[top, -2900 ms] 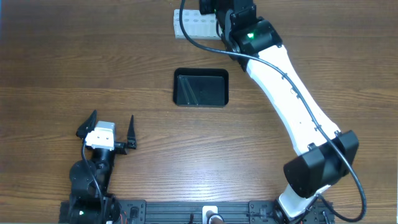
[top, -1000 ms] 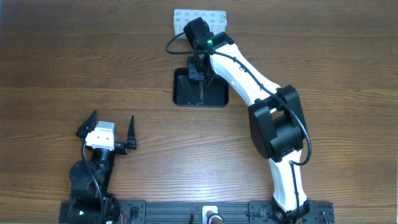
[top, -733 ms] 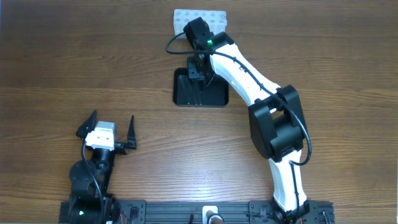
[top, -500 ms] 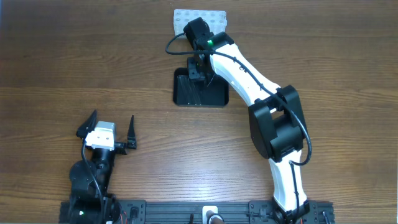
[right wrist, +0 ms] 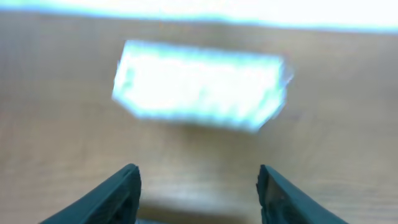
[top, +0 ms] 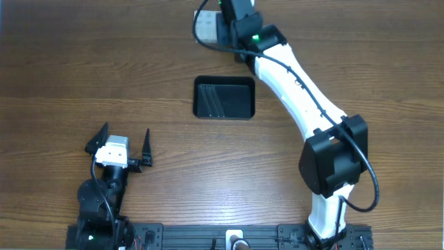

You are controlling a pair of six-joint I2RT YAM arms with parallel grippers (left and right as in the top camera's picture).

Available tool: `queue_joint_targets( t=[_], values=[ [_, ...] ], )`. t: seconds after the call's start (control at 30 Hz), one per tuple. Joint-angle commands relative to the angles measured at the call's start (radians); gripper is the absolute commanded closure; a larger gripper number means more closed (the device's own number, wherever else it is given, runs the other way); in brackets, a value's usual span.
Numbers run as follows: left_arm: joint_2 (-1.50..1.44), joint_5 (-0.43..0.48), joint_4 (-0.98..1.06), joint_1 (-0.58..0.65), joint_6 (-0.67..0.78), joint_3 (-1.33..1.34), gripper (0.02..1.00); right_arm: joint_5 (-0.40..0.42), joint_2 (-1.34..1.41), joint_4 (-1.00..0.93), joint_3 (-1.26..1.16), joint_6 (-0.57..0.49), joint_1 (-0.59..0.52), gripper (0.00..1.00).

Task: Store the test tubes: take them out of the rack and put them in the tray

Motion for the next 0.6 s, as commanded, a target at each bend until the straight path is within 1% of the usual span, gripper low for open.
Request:
queue_joint_targets(
  t=[0.03, 0.07, 0.17, 0.27, 0.4, 0.6],
  values=[
    [-0.009, 0.013, -0.003, 0.006, 0.007, -0.005, 0.020, 0.093, 0.069, 0.063, 0.003, -0.047, -0.049, 0.321],
    [-0.009, 0.013, -0.003, 0.006, 0.008, -0.005, 0.018, 0.093, 0.086, 0.082, 0.003, -0.047, -0.056, 0.305],
    [-0.009, 0.013, -0.003, 0.006, 0.008, -0.005, 0.018, 0.093, 0.137, 0.147, 0.003, -0.047, -0.074, 0.218],
    [-0.009, 0.013, -0.002, 0.006, 0.008, -0.005, 0.018, 0.093, 0.184, 0.216, 0.003, -0.047, -0.082, 0.194],
    [-0.009, 0.013, -0.003, 0.006, 0.008, -0.005, 0.018, 0.093, 0.226, 0.282, 0.003, -0.048, -0.086, 0.200],
    [-0.009, 0.013, -0.003, 0.006, 0.008, -0.005, 0.018, 0.093, 0.259, 0.323, 0.003, -0.048, -0.088, 0.253]
  ],
)
